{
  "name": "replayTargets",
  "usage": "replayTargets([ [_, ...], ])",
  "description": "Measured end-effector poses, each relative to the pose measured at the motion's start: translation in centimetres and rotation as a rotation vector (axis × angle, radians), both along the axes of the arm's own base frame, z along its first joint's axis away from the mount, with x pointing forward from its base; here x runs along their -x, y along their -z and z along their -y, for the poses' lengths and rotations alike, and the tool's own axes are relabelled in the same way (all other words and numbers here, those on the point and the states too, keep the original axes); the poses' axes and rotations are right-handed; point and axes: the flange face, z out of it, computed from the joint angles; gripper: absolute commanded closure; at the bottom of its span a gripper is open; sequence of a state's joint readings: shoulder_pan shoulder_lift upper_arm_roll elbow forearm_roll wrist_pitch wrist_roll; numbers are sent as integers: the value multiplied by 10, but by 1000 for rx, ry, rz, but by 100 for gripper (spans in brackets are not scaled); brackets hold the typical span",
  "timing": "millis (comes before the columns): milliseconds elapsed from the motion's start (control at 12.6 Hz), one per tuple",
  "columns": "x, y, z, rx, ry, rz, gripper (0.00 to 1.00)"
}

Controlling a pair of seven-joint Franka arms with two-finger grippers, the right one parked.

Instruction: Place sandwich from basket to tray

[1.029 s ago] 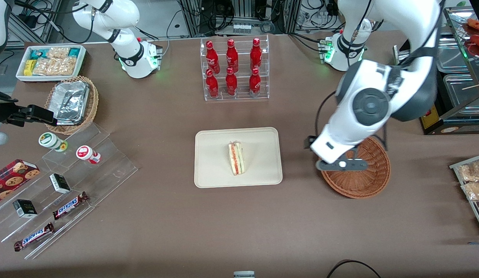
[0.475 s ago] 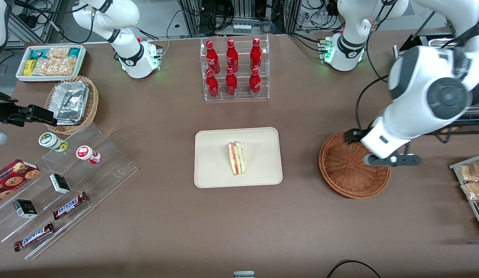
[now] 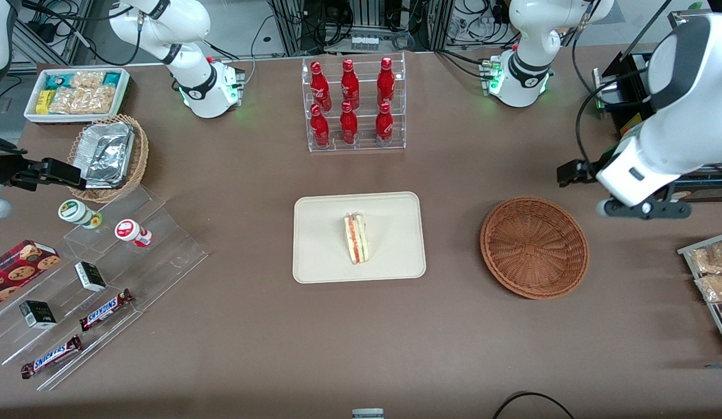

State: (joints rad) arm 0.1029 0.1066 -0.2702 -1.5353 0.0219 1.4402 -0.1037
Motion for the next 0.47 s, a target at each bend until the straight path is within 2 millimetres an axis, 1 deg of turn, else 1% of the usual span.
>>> replayTargets([
  [237,18,-27,-17,-9,2,-1,0],
  [475,25,-40,-40,-11,-17,10,0],
])
